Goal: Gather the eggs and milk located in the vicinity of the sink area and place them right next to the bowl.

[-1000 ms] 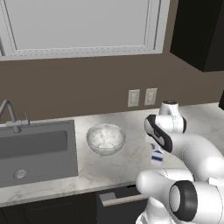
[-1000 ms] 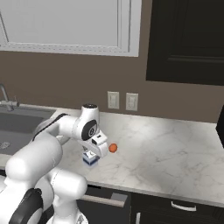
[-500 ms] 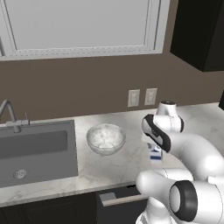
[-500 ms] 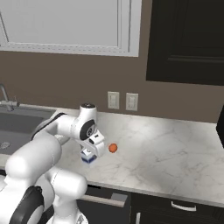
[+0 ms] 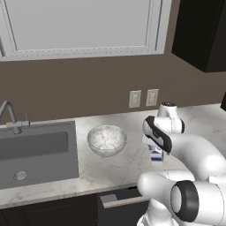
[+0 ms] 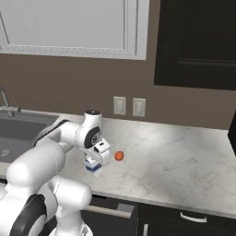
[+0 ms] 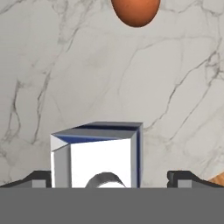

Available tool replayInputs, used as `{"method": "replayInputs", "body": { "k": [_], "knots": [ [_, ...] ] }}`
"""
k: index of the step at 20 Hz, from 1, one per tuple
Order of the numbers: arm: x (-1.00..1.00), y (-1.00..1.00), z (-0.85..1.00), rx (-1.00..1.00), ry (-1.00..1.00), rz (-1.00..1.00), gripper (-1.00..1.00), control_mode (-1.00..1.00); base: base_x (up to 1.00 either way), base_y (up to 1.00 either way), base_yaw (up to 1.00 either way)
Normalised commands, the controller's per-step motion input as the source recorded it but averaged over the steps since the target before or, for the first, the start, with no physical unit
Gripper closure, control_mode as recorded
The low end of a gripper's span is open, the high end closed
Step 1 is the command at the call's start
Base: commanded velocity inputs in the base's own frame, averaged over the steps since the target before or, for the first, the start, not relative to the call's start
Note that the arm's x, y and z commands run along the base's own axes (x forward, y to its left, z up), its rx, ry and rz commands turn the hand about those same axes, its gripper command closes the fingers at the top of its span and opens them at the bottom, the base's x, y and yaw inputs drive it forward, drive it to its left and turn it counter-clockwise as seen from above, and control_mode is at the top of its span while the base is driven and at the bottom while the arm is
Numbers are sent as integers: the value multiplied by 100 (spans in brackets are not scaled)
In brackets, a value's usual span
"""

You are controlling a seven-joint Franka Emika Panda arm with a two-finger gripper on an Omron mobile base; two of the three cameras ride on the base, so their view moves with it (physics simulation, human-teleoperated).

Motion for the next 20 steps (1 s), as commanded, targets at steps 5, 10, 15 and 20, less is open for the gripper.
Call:
{"method": "replayInputs", "body": {
  "k": [5, 10, 15, 20],
  "knots": [
    [0, 0, -17, 1, 9, 0, -100, -100, 0, 0, 0],
    [0, 0, -40, 11, 1, 0, -100, -100, 0, 0, 0],
    [0, 0, -19, 7, 6, 0, 100, -100, 0, 0, 0],
    [0, 0, 0, 0, 1, 0, 100, -100, 0, 0, 0]
  ]
}}
